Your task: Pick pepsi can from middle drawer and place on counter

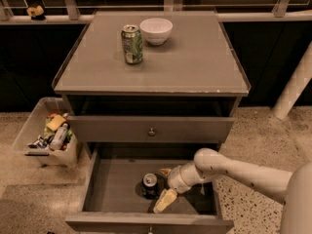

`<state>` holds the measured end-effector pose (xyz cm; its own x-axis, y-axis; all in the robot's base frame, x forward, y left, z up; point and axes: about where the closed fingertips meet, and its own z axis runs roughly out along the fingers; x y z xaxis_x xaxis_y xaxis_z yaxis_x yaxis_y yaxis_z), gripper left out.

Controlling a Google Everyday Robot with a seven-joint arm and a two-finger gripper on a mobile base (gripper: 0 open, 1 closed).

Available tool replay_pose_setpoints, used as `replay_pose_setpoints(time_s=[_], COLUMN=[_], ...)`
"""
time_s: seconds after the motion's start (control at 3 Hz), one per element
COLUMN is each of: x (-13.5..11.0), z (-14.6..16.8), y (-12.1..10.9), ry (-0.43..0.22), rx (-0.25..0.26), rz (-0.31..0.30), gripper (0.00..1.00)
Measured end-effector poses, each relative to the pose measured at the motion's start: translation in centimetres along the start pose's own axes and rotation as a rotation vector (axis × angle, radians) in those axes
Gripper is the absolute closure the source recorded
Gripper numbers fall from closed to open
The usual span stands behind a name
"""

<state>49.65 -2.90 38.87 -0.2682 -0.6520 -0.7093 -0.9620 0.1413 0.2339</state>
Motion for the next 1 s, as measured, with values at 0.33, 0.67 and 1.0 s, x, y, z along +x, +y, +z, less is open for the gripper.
replay_pose_setpoints(time_s=[0.33,0.67,1.0], x=[0.1,0.0,-1.6], z=[0.2,1.1,3.4], y=[0.5,0.0,0.0], ry=[0.003,-0.008,-0.017], rx=[-0.009,-0.024,-0.084], rz=[0.000,-0.004,-0.058], gripper=[0.00,0.00,0.00])
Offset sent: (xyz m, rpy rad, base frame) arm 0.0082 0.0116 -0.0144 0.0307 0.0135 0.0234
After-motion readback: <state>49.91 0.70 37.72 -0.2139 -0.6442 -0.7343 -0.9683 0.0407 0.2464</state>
